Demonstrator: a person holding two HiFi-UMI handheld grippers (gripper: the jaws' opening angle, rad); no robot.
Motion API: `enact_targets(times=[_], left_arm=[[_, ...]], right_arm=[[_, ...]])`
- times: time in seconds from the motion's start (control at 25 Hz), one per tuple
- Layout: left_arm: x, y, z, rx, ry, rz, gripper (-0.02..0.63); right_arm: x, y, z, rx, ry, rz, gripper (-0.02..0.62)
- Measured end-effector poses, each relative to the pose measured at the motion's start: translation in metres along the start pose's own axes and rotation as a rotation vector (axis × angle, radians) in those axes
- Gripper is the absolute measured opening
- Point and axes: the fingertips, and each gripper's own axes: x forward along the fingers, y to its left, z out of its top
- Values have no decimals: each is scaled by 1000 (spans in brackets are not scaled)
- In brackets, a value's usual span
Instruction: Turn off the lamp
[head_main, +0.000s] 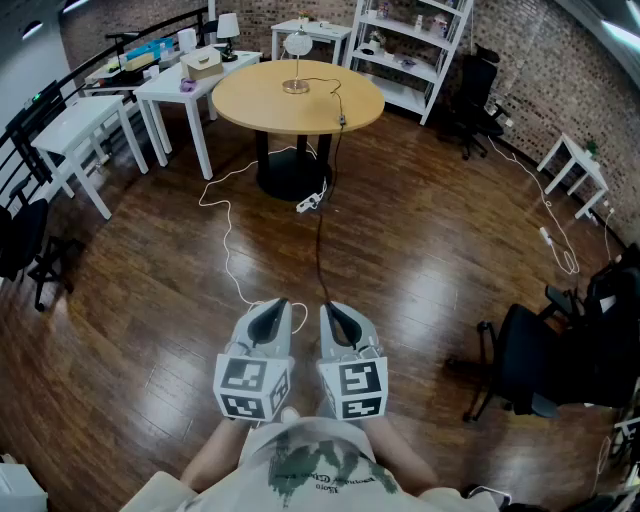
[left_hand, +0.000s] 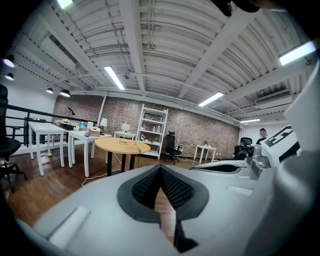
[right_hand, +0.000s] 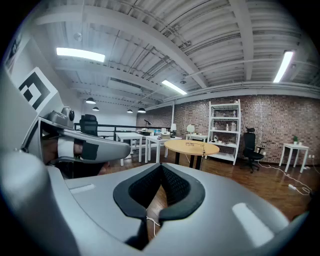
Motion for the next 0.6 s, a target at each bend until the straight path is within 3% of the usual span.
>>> enact_targets(times=[0.6], left_arm=[[67, 10, 6, 31, 28, 11, -5]], right_arm=[[53, -45, 10, 33, -28, 18, 0]])
